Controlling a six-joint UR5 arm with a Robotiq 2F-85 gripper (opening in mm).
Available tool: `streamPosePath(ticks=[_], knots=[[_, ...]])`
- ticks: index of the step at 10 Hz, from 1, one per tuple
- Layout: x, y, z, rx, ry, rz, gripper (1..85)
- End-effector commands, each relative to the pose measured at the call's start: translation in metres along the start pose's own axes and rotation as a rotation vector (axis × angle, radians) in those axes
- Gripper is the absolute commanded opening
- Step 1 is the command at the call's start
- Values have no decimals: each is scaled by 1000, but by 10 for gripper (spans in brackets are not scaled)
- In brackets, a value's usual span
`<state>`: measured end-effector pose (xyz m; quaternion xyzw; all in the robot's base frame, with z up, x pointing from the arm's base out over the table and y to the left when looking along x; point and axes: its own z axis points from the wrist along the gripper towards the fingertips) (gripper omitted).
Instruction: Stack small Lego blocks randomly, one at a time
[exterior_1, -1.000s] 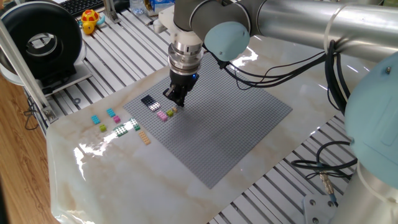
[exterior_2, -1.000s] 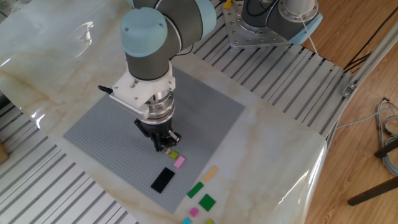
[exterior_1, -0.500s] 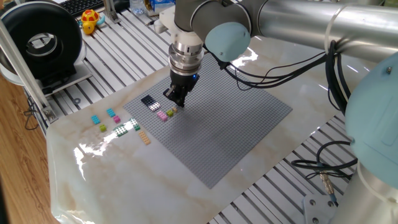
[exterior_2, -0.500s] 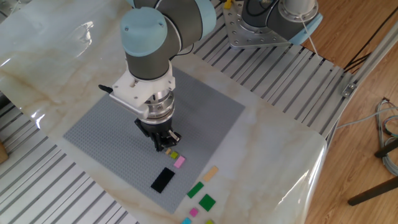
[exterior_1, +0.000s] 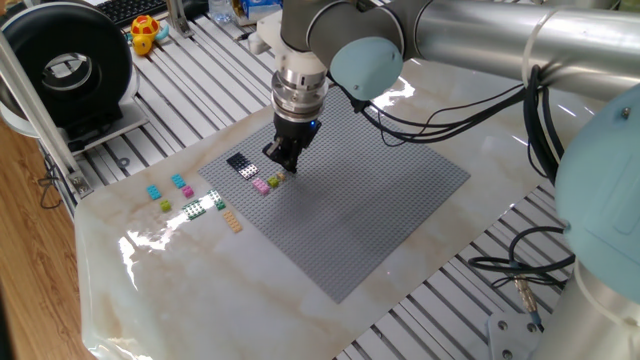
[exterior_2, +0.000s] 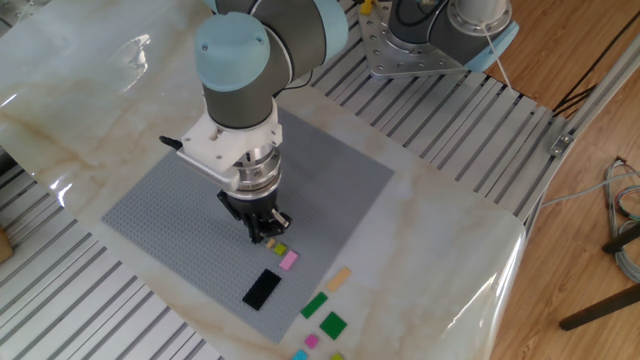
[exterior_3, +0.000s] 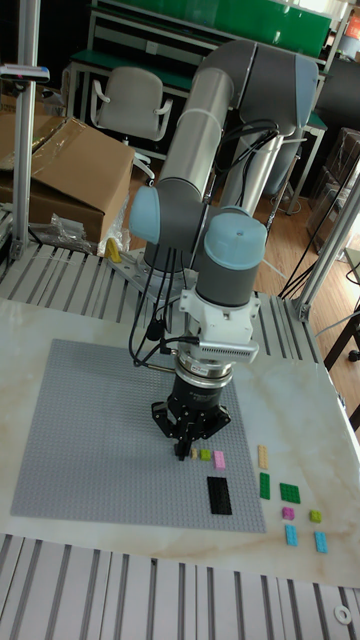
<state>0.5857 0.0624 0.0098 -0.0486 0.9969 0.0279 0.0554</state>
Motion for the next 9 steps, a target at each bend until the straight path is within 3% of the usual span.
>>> streamPosePath(ticks=[1,9], knots=[[-2,2,0,-8,-5,16,13],[-1,0,1,-5,-6,14,13]])
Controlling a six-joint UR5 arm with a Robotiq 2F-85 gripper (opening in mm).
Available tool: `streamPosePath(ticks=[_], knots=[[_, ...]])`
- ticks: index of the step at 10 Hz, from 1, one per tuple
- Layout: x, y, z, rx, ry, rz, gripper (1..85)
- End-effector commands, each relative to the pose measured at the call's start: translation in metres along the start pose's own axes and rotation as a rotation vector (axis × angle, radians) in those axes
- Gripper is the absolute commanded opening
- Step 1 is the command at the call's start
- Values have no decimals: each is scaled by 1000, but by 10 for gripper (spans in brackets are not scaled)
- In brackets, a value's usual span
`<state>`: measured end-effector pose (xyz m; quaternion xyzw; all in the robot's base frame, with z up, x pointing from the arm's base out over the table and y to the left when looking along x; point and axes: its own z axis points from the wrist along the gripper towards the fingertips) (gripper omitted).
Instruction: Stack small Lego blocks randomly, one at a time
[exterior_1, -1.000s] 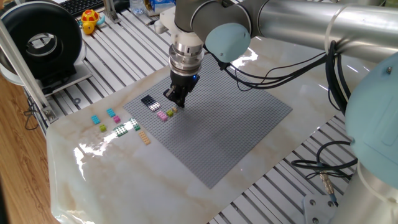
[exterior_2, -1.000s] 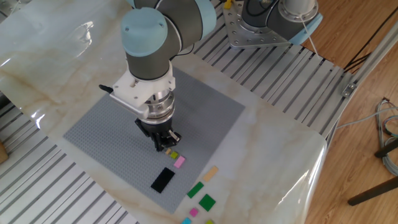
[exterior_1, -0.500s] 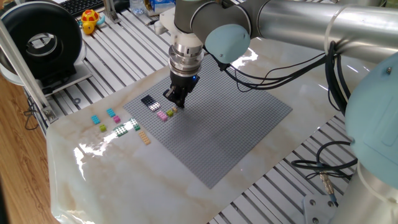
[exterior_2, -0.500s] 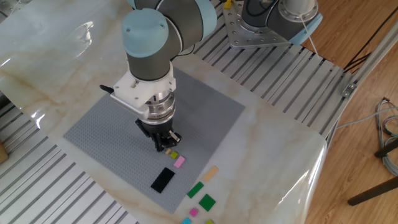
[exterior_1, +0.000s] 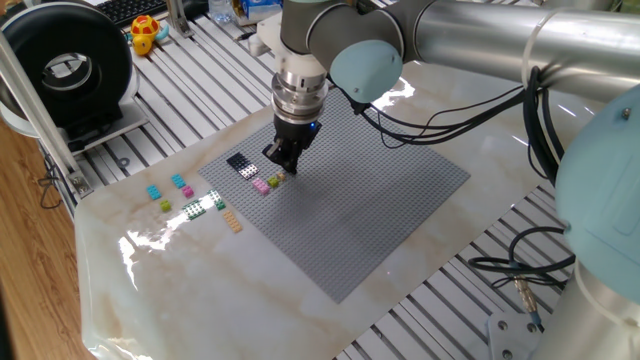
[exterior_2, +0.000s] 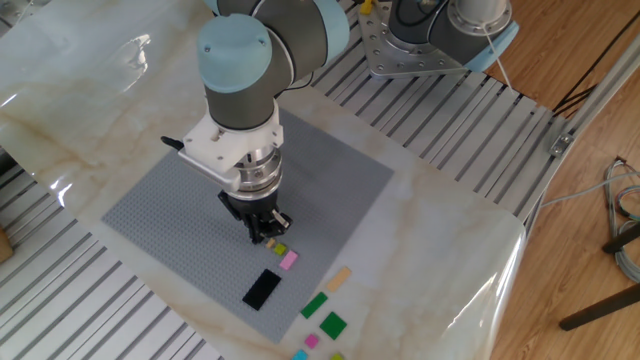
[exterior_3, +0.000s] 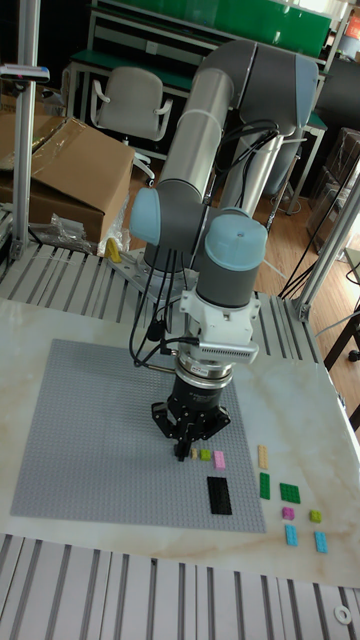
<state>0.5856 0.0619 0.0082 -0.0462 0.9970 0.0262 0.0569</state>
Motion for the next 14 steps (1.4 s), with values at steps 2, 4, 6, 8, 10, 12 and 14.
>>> streamPosePath(ticks=[2,4,6,8,10,12,14], knots=[[-1,1,0,-12,-5,8,13],[-1,2,1,-16,-6,9,13],[0,2,1,-19,-7,9,13],[1,3,1,-20,-8,11,13],[2,2,0,-20,-8,9,13],[2,1,-1,-25,-5,8,13],[1,1,0,-24,-8,9,13]])
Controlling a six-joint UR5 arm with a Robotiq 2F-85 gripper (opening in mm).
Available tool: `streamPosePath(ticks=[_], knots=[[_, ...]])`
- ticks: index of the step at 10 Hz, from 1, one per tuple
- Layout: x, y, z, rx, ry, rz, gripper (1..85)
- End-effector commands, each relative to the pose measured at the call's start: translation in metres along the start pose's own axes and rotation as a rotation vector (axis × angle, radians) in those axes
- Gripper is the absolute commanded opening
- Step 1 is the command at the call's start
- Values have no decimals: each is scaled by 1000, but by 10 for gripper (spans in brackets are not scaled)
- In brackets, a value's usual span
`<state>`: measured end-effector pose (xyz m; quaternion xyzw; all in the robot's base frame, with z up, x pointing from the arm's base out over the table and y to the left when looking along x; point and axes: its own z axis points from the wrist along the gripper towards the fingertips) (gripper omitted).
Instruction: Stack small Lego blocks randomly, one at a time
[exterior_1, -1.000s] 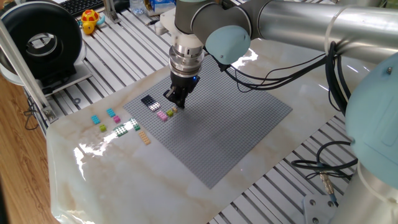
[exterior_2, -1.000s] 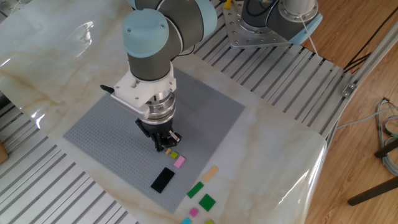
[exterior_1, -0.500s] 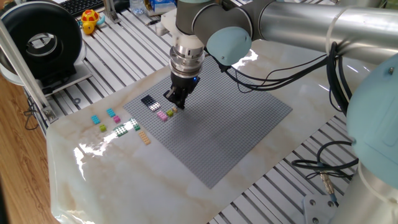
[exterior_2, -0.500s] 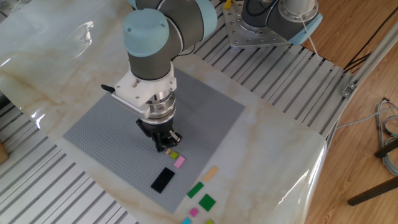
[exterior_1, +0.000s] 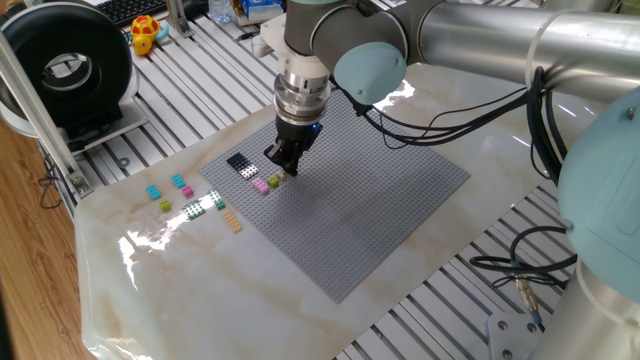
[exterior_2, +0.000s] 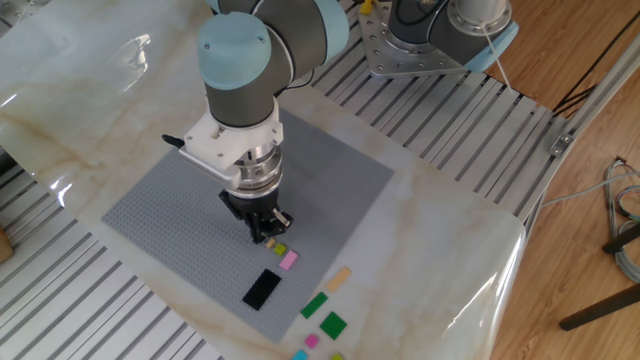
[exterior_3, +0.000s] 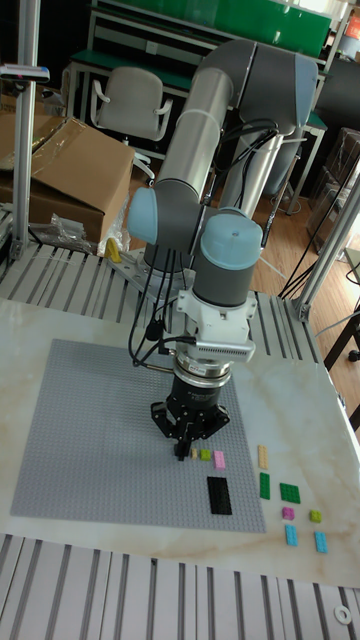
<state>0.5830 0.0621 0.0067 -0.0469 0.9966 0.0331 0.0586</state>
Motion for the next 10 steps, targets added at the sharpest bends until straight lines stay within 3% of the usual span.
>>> streamPosePath(ticks=[1,10], knots=[[-1,1,-1,-10,-4,10,13],[-3,0,-1,-2,-6,8,13]])
